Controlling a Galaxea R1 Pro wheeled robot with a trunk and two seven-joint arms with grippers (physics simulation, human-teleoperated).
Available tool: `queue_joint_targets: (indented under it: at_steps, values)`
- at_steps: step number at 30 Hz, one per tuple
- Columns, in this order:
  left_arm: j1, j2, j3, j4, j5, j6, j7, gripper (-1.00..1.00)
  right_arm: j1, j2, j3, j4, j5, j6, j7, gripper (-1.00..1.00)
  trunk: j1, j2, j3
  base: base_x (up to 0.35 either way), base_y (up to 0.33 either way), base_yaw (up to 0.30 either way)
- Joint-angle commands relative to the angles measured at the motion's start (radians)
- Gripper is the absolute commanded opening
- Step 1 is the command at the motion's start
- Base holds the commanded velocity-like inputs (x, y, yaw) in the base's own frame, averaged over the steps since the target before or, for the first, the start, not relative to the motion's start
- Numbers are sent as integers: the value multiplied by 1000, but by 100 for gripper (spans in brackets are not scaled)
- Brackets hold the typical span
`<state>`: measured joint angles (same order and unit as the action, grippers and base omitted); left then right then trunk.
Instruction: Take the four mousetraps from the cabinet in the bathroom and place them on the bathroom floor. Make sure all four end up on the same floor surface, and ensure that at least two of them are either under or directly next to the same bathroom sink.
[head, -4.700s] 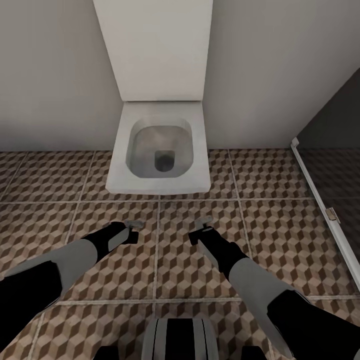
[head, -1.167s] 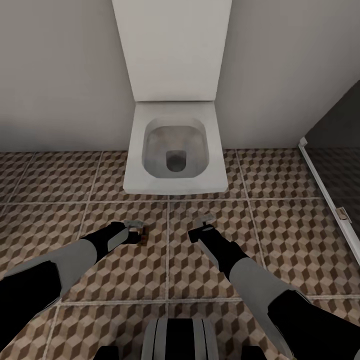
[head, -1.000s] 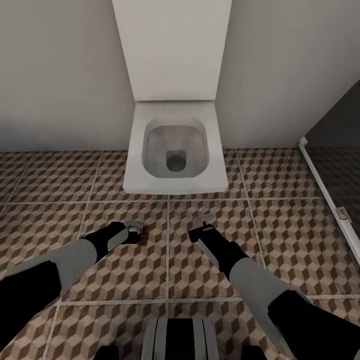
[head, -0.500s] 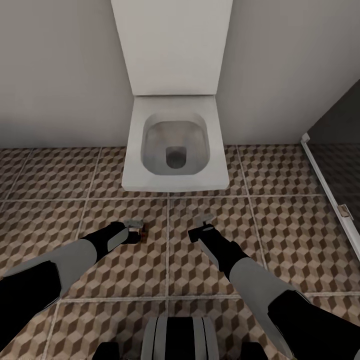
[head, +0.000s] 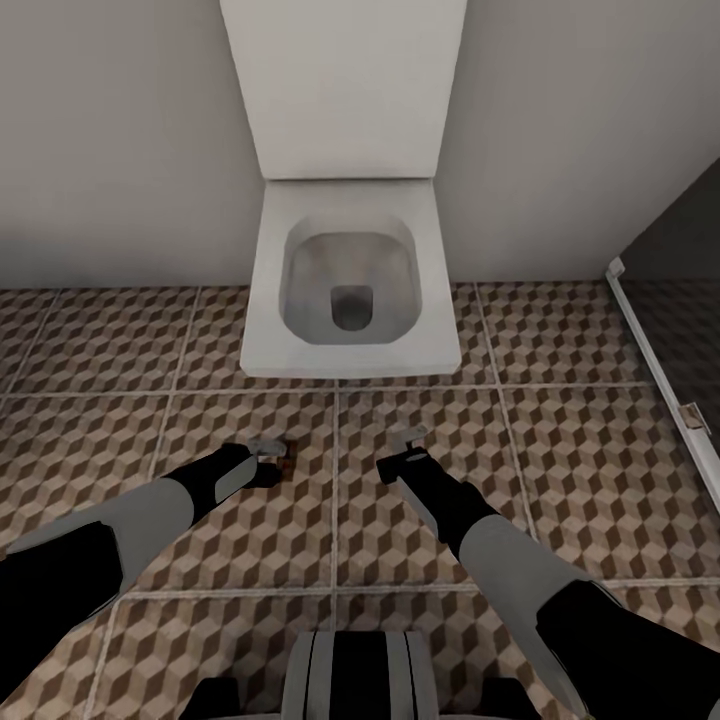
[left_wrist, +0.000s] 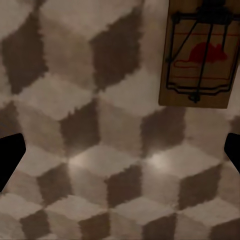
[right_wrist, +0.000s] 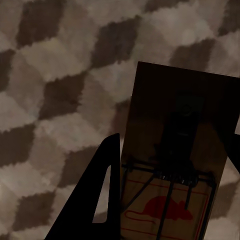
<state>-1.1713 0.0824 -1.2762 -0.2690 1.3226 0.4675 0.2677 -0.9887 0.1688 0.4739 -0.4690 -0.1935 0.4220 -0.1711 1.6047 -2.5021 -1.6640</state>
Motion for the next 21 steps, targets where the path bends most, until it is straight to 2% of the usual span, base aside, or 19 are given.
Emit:
queue_joint_targets:
  at_steps: [1, 21]
  values:
    - [-1, 2, -6, -4, 10, 2, 9, 100, -1, -1, 8, -5, -12, 4, -8, -100, 0, 0, -2, 0, 0, 0]
    - [-1, 2, -6, -4, 10, 2, 9, 100, -1, -3, 9, -20, -12, 3, -11, -100, 0, 0, -27, 0, 0, 0]
